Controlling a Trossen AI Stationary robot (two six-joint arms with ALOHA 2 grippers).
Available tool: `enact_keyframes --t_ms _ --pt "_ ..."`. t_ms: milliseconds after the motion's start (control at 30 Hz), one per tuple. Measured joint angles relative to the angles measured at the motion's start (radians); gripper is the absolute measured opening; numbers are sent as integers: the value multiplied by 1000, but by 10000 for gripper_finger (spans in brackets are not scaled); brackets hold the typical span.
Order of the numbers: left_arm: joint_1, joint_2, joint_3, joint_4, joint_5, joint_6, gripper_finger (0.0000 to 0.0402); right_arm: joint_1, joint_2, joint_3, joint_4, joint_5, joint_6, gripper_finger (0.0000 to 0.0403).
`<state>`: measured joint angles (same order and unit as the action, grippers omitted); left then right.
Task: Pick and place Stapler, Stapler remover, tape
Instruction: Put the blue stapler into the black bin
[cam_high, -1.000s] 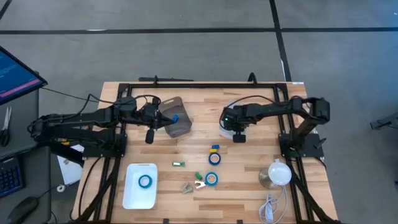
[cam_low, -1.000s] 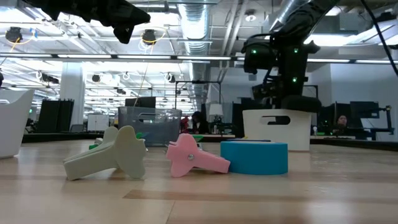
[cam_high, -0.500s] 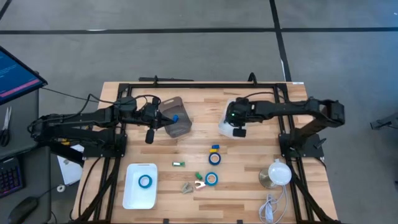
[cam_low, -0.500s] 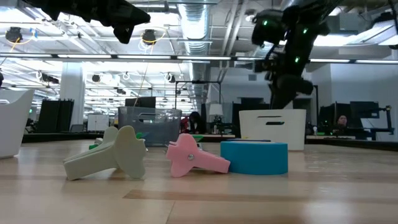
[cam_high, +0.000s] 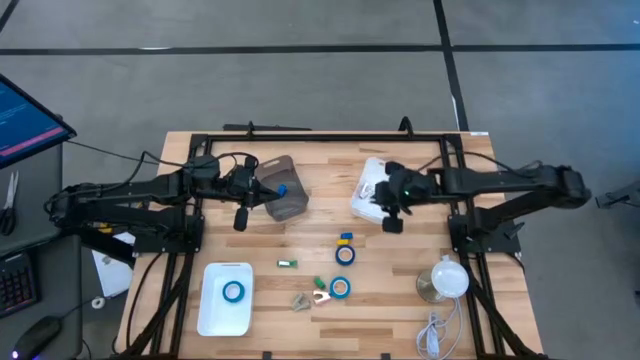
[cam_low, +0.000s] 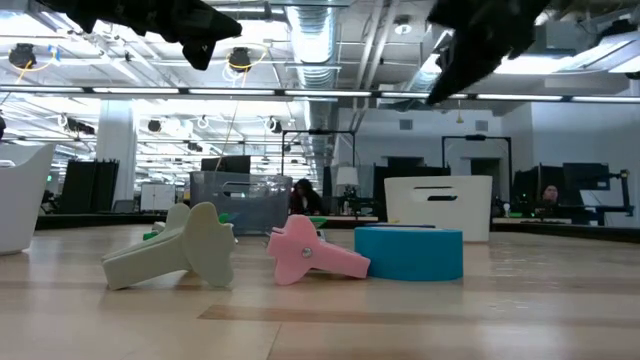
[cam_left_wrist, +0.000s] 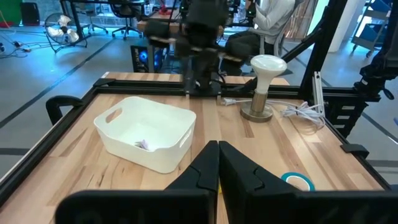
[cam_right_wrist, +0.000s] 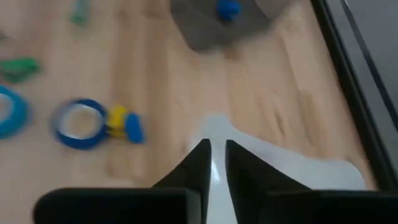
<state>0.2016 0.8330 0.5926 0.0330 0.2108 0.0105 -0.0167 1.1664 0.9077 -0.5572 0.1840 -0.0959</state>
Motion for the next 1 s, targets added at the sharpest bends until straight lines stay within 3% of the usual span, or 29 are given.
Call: enact_keyframes --t_ms 133,500,833,1000 --pt "0 0 0 0 0 3 2 81 -9 0 31 -1 -5 4" --pt "0 0 0 0 0 2 2 179 98 0 85 0 33 27" --pt "0 0 0 -3 0 0 2 178 324 0 191 4 43 85" --pt "0 0 0 -15 0 0 2 178 425 0 206 54 45 117"
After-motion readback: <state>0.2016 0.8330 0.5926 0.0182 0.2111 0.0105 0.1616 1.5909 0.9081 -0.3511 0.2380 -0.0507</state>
